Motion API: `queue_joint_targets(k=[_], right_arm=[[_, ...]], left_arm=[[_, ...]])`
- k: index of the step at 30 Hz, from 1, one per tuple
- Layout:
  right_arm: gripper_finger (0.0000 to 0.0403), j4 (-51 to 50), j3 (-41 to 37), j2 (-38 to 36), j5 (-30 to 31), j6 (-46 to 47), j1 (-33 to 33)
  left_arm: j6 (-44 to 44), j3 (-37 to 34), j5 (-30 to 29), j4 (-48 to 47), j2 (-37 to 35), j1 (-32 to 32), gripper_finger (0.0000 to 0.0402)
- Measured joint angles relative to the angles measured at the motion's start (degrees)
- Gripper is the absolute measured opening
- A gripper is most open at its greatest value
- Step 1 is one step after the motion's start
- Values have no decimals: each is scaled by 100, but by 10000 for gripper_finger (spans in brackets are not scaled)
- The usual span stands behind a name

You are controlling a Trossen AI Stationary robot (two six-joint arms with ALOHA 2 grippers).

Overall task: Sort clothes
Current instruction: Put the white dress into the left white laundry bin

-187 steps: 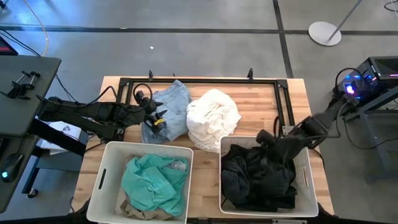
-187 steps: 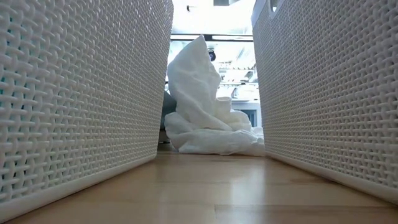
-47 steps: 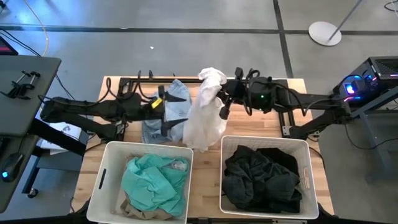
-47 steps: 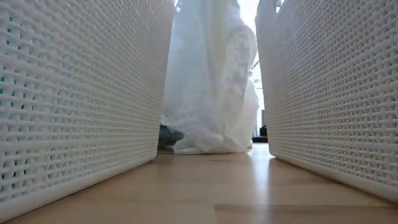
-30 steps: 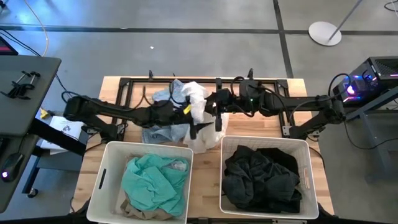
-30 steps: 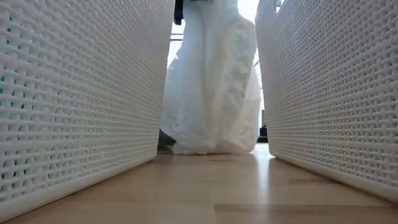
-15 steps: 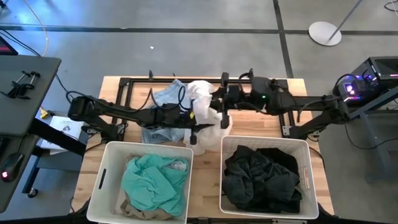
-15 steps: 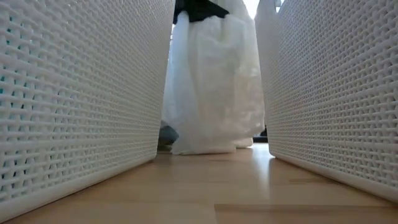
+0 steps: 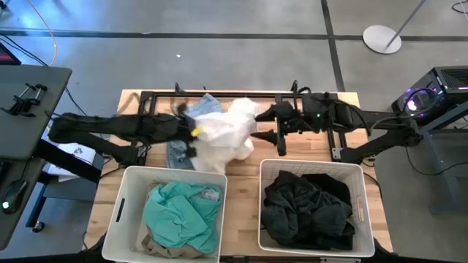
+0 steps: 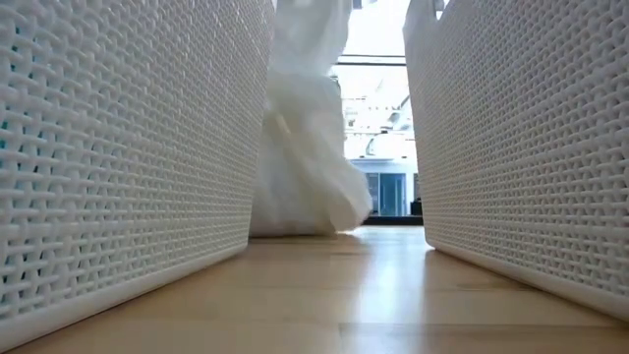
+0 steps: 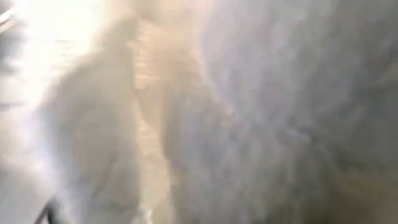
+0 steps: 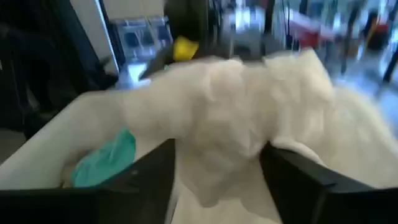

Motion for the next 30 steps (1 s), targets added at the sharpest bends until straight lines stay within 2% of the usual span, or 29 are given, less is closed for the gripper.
queue_joint_targets(k=[3, 6, 9, 12, 15, 17, 21, 23, 26, 30], right_arm=[[257, -885, -9, -42, 872, 376, 172], [264, -1925, -11, 32, 2461, 591, 454], [261, -2867, -22, 133, 3892, 1247, 744], [259, -3556, -22, 213, 4637, 1921, 1006], [259, -3902, -26, 349, 4910, 2376, 1224], [259, -3928, -26, 435, 5026, 2508, 1345], [259, -3927, -26, 648, 5072, 2564, 1510], [259, -3926, -26, 748, 5072, 2599, 1554], [259, -3930, -26, 897, 5127, 2732, 1589], [259, -3972, -28, 1087, 5122, 2709, 1646]], left_arm=[[163, 520, -525, -527, -368, -43, 2], [591, 1132, -686, -322, -613, -177, 1], [981, 1834, -597, -80, -692, -447, 1], [1113, 2569, -137, -84, -690, -776, 1], [882, 3233, 687, -85, -623, -1059, 1], [547, 3634, 1486, 13, -541, -1217, 1], [-267, 4202, 3385, 789, -275, -1510, 1], [-643, 4369, 3972, 1186, -127, -1703, 1], [-893, 4593, 4096, 1111, 100, -2081, 1], [-458, 4652, 3389, 325, 266, -2519, 1]])
